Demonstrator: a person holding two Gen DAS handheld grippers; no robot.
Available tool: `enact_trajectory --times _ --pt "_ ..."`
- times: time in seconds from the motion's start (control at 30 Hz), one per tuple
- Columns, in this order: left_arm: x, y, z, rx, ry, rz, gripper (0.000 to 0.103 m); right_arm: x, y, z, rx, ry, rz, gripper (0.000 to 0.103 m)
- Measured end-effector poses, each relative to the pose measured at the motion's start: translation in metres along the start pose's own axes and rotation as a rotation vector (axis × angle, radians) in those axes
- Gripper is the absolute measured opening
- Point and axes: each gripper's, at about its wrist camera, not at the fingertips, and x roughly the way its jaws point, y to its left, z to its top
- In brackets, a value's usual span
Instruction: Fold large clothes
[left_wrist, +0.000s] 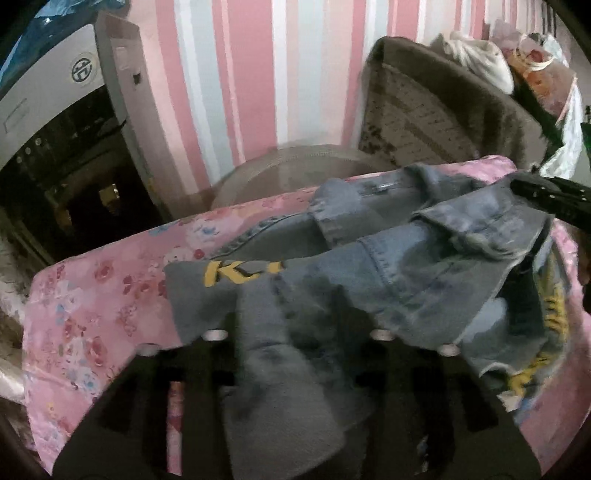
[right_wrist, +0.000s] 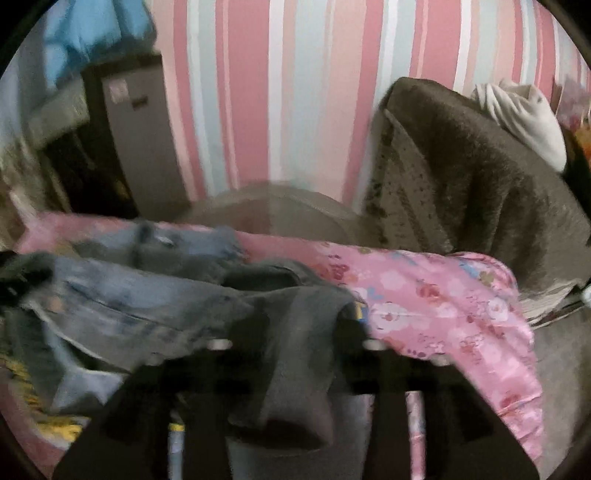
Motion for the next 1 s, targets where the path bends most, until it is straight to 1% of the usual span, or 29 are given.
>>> enact_trajectory --times 0.03,0.07,0.1,0.13,0.17,0.2,0.23,0.33,0.4,0.53,0.67,0.73,0.8,0.9,1.0 --pt "-0.008 -0.003 0.001 0.002 -0.018 -0.011 0.063 -0.014 0.0 0.0 0.003 -0.035 0.018 0.066" --pt "-0.013 -0.007 0.002 0.009 -0.031 -0.02 0.073 -0.022 0.001 0.001 -0.002 -0.053 0.026 0.066" --pt "-0.019 -0.01 0.002 0.017 -0.043 -0.023 0.08 -0.03 0.0 0.002 -0.007 -0.068 0.028 0.066" --pt "-0.026 -0.015 0.003 0.03 -0.067 0.016 0.099 -0.041 0.0 0.001 -0.014 -0.089 0.016 0.066" --pt "-0.032 -0.018 0.003 0.046 -0.094 0.05 0.1 -0.046 -0.001 0.0 -0.02 -0.099 0.007 0.066" --pt "-0.041 -0.022 0.003 0.072 -0.116 0.065 0.1 -0.052 -0.001 -0.002 -0.032 -0.104 -0.004 0.066" --pt "-0.047 -0.021 0.004 0.075 -0.124 0.063 0.1 -0.058 -0.002 -0.005 -0.049 -0.112 -0.02 0.066" --pt "-0.065 -0.011 0.004 0.046 -0.156 0.066 0.1 -0.063 -0.004 -0.012 -0.079 -0.11 -0.06 0.068" --pt "-0.074 0.001 0.002 0.012 -0.169 0.069 0.1 -0.061 -0.008 -0.018 -0.078 -0.097 -0.065 0.068" --pt "-0.08 0.026 -0.017 -0.045 -0.157 0.086 0.1 -0.054 -0.014 -0.03 -0.073 -0.069 -0.064 0.068" --pt "-0.085 0.041 -0.045 -0.046 -0.152 0.107 0.1 -0.043 -0.017 -0.045 -0.071 -0.039 -0.067 0.068" --pt "-0.085 0.046 -0.055 -0.053 -0.152 0.101 0.1 -0.037 -0.019 -0.049 -0.068 -0.028 -0.068 0.068" --pt "-0.081 0.051 -0.06 -0.059 -0.144 0.096 0.1 -0.032 -0.021 -0.05 -0.053 -0.024 -0.066 0.068" --pt "-0.083 0.056 -0.068 -0.075 -0.163 0.105 0.1 -0.032 -0.022 -0.051 -0.039 -0.035 -0.06 0.068" --pt "-0.084 0.06 -0.073 -0.085 -0.167 0.097 0.1 -0.03 -0.022 -0.053 -0.062 -0.026 -0.074 0.068"
